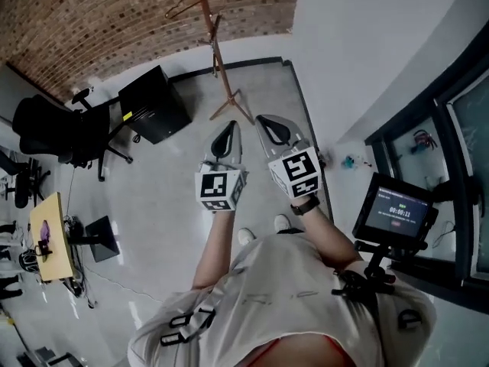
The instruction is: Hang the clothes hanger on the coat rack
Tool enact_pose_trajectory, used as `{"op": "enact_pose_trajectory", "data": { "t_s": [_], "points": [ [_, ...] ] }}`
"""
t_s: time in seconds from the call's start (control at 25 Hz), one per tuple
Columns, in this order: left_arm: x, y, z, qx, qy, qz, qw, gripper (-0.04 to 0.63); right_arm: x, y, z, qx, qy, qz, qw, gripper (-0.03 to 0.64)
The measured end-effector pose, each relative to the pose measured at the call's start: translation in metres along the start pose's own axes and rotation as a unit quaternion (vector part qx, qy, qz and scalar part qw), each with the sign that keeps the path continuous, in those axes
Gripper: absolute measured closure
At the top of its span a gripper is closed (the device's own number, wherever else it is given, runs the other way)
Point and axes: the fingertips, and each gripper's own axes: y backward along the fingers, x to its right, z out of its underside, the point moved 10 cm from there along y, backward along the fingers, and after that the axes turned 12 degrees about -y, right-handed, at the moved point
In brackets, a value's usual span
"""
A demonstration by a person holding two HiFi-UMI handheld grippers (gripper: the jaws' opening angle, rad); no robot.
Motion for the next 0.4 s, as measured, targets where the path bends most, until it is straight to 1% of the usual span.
{"op": "enact_pose_trajectory", "data": {
  "t_s": [0.08,0.16,0.24,0.4],
  "points": [
    [-0.003,0.007,0.0,0.006,-0.002,-0.008,0.9999,0.595,-0.013,0.007,-0.003,0.032,0.01,0.005,0.999,0.612],
    [0.0,0.009,0.002,0.008,-0.008,0.001,0.9999,0.595,-0.018,0.014,-0.004,0.055,0.014,0.017,0.998,0.612],
    [0.005,0.013,0.005,0.009,-0.009,0.014,0.9998,0.595,-0.019,0.014,-0.001,0.059,0.011,0.023,0.998,0.612],
    [0.008,0.029,0.016,0.01,-0.006,0.025,0.9996,0.595,-0.031,0.009,0.013,0.051,0.011,0.021,0.998,0.612]
  ]
}}
